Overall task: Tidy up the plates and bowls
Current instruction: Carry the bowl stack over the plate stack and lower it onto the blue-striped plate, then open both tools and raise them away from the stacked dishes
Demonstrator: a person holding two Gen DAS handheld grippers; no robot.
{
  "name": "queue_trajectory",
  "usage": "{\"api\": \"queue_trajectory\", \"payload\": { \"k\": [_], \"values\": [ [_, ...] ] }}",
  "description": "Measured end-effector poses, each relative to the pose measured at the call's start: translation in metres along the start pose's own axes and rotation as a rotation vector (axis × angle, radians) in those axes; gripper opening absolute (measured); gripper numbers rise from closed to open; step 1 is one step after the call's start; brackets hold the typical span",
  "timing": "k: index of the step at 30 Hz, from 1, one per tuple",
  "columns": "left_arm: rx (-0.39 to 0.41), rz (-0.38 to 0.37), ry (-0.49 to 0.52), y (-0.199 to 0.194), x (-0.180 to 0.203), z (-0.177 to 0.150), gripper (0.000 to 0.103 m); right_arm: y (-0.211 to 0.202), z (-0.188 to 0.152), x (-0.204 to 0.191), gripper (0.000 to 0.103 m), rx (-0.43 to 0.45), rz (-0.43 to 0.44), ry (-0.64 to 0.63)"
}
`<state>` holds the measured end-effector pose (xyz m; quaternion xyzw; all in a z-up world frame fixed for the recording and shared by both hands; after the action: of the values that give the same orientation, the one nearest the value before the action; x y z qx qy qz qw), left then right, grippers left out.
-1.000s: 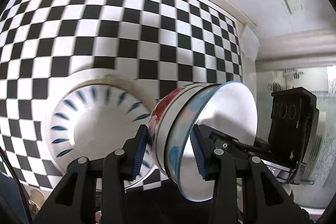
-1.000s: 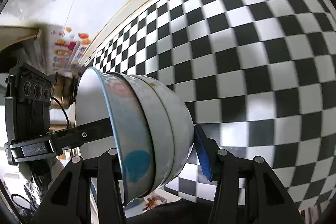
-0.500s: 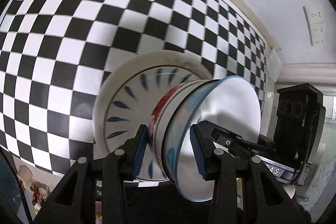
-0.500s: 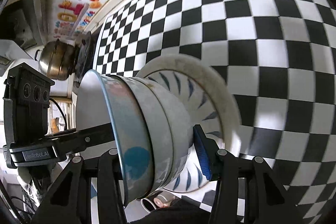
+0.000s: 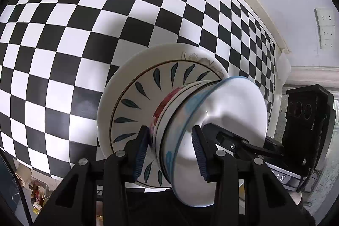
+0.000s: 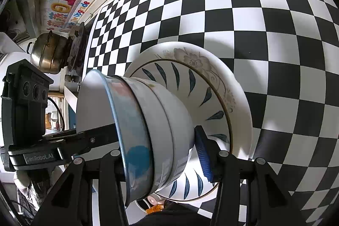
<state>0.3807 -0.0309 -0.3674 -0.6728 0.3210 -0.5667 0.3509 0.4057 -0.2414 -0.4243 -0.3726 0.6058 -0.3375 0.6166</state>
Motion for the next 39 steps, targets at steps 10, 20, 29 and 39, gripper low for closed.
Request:
{"api": "queue_trajectory", "payload": {
  "k": [10,20,29,39],
  "values": [
    [0.0,0.029,0.021,-0.002,0.003,-0.003,0.037,0.001,0.001,0.001,0.05,0.007,0.002,0.0],
    [0.115,0.171,0.056,-0.031,0.006,-0.024,0.039,-0.027,-0.015,-0.019,0.05,0.093,-0.146,-0.07],
    [0.319,0.348,0.172,-0.073,0.029,-0.074,0.043,-0.094,-0.064,-0.057,0.079,0.287,-0.35,-0.121],
    [0.56,0.432,0.279,-0.134,0.075,-0.151,0.082,-0.17,-0.148,-0.099,0.084,0.474,-0.49,-0.158]
  ]
}}
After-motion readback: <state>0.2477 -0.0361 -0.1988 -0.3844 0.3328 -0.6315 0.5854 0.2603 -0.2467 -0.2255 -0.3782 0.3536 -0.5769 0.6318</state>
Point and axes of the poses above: each gripper's, at about its wrist camera, not at the fingertips, and y roughly the way its jaws point, x to its right, z to its top, the point moved 1 cm from there along y, roughly the way its jaws point, and after that the axes turned 4 degrees about -z, right-handed, at the moved point
